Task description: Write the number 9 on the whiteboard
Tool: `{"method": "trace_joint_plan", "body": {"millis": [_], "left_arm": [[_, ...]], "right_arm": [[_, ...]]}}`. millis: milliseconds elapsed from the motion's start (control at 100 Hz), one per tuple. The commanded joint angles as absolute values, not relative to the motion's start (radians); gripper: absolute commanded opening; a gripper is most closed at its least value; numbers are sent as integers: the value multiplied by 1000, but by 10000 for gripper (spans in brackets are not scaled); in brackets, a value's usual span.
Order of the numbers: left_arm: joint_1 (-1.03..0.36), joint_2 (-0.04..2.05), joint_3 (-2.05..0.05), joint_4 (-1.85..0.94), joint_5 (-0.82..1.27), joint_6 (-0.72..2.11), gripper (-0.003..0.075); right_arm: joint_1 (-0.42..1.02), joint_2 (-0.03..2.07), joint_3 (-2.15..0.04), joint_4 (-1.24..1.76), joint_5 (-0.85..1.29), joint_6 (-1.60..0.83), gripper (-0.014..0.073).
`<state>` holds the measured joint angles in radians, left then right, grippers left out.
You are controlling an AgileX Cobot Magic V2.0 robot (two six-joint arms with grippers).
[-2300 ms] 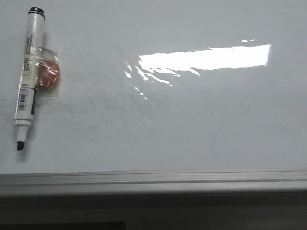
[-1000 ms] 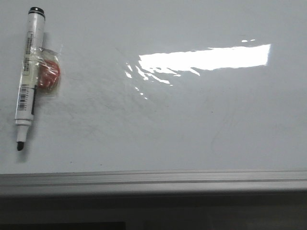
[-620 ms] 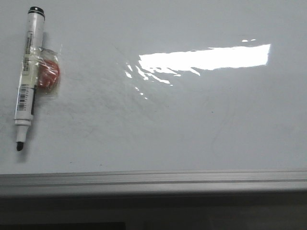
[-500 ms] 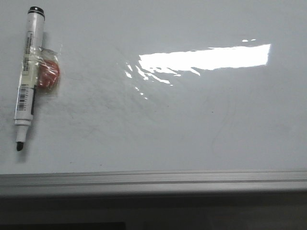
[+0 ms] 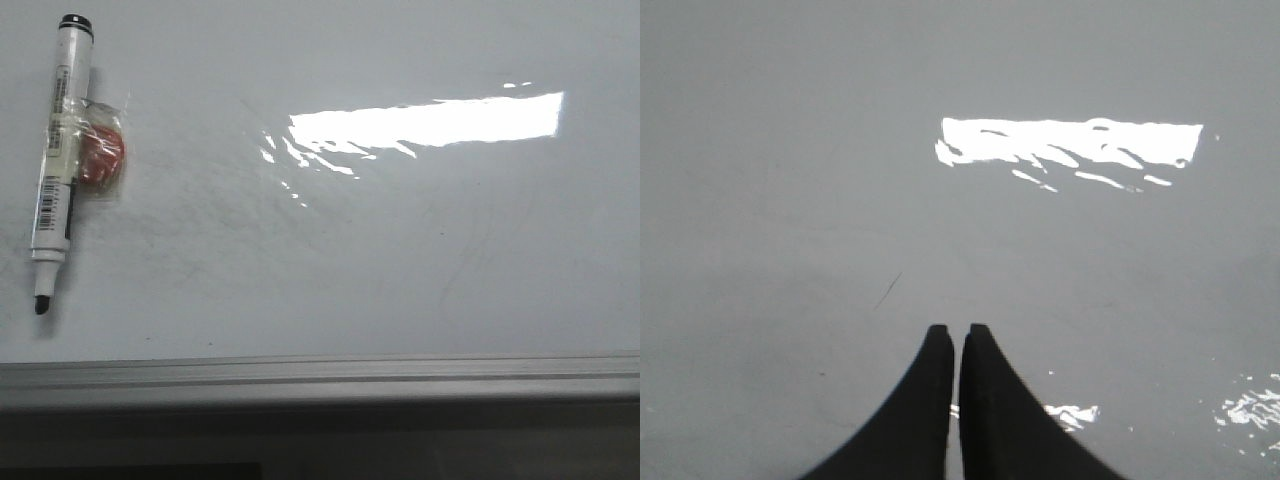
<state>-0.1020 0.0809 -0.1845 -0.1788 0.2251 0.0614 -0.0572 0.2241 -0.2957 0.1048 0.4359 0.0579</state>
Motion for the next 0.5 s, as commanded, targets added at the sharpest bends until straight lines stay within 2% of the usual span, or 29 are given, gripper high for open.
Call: {"method": "trace_joint_plan", "body": {"millis": [0, 90, 160, 230, 280, 340, 390, 490], "left_arm": [[-111, 112, -231, -196, 165, 60, -20], [-111, 117, -231, -210, 168, 60, -7], [-111, 123, -231, -232, 162, 60, 76], [-111, 130, -227, -254, 138, 60, 239], [-111, 140, -227, -254, 114, 60, 388], [-111, 158, -225, -262, 75, 60, 499], [-111, 175, -225, -262, 62, 60, 522], [-129, 225, -227, -274, 44, 60, 482]], "right_arm": [[-50, 283, -347, 110, 377, 61, -63], [-48, 298, -347, 110, 365, 61, -63], [-48, 298, -347, 110, 363, 61, -63], [-48, 298, -347, 110, 361, 61, -63], [-48, 298, -347, 110, 361, 61, -63], [-48, 297, -347, 110, 363, 61, -64], [-48, 297, -347, 110, 363, 61, -63], [-48, 297, -347, 110, 365, 61, -63]]}}
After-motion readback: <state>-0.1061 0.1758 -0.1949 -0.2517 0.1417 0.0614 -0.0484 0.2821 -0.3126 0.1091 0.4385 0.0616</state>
